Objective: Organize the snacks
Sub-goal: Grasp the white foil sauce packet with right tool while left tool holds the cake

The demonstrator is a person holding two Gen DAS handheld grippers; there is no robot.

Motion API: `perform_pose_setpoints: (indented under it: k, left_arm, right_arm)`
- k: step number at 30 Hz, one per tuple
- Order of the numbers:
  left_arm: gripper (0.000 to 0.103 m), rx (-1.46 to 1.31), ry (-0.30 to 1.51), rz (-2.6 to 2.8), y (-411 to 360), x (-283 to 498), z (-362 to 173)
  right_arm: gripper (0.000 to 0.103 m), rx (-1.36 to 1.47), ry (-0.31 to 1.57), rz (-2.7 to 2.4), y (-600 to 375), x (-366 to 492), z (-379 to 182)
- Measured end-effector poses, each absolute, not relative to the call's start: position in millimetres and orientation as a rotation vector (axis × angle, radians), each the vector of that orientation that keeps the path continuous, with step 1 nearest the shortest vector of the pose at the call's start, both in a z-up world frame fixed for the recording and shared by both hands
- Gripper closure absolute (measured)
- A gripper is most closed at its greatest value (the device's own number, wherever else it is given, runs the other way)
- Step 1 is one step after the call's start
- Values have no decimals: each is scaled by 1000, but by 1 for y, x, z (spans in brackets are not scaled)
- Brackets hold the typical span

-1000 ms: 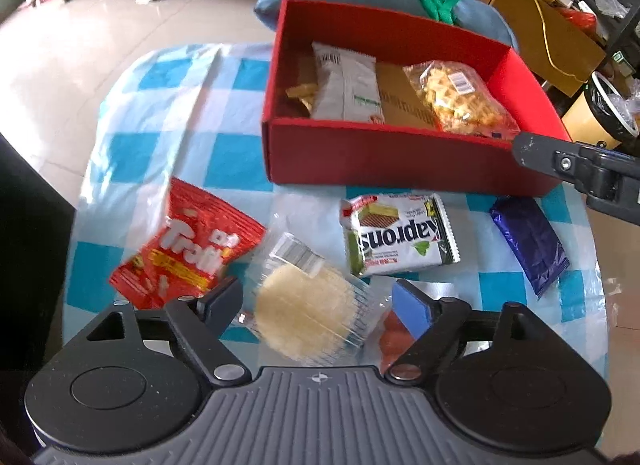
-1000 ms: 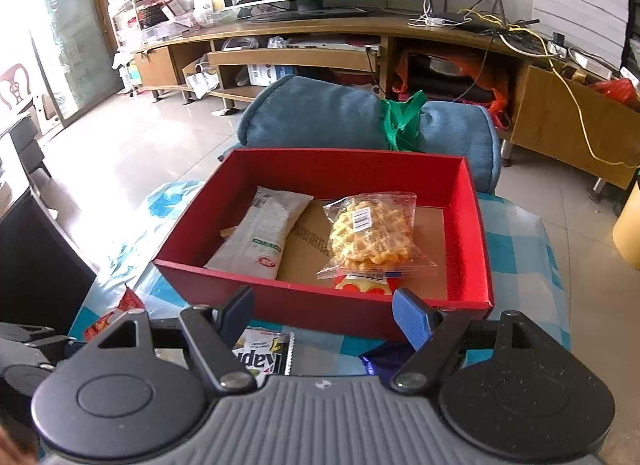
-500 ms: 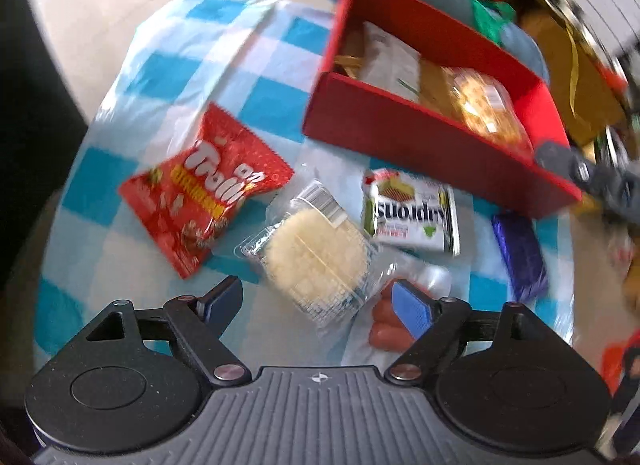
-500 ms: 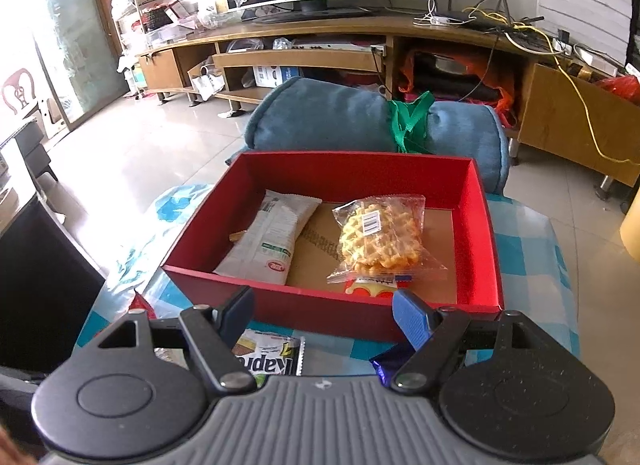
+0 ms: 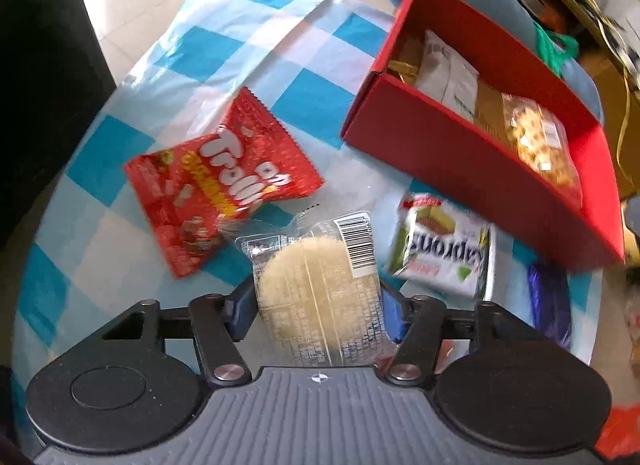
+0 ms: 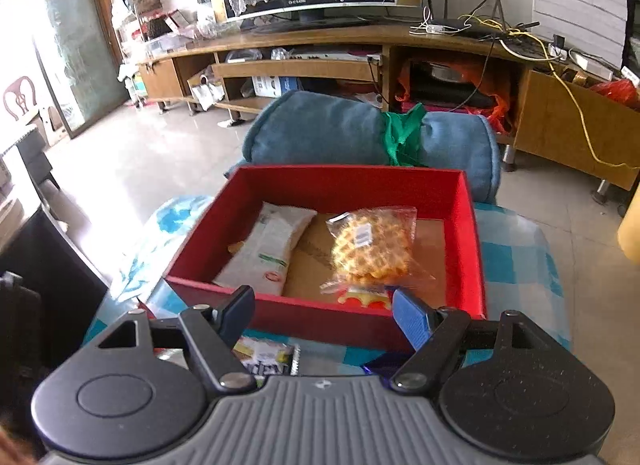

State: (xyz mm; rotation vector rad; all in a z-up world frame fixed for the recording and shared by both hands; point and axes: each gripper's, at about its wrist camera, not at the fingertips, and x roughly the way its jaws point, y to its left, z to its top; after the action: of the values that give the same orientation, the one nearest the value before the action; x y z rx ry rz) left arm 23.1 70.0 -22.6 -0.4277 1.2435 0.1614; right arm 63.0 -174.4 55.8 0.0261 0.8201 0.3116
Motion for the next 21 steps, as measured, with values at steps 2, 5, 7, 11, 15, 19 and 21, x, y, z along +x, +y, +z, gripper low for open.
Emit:
perform_pose_setpoints:
  k: [2, 5, 7, 11, 15, 19, 21]
  left_arm:
    - [37, -355, 1251, 142, 76, 14, -21]
    - [37, -246, 1256, 109, 80, -5, -21]
    - [37, -245, 1264, 74, 82, -14, -21]
    - [37, -225, 1249, 14, 79, -26, -16]
    - [37, -239, 1253, -32, 78, -30, -16]
    - [36, -256, 1251, -61, 78, -34, -12]
    - [37, -263, 1238, -63, 79, -35, -9]
  right_arm:
    - [28, 17, 841, 307, -176, 58, 53]
    - [28, -3, 900, 291, -177, 40, 43]
    - [28, 8, 962, 263, -179, 23, 31]
    - [28, 127, 1118, 247, -183, -15, 4]
    - [28, 265, 1228, 286, -177, -50, -15]
    - [28, 272, 1258, 306, -156, -50, -27]
    - [28, 285, 1274, 296, -151, -40, -34]
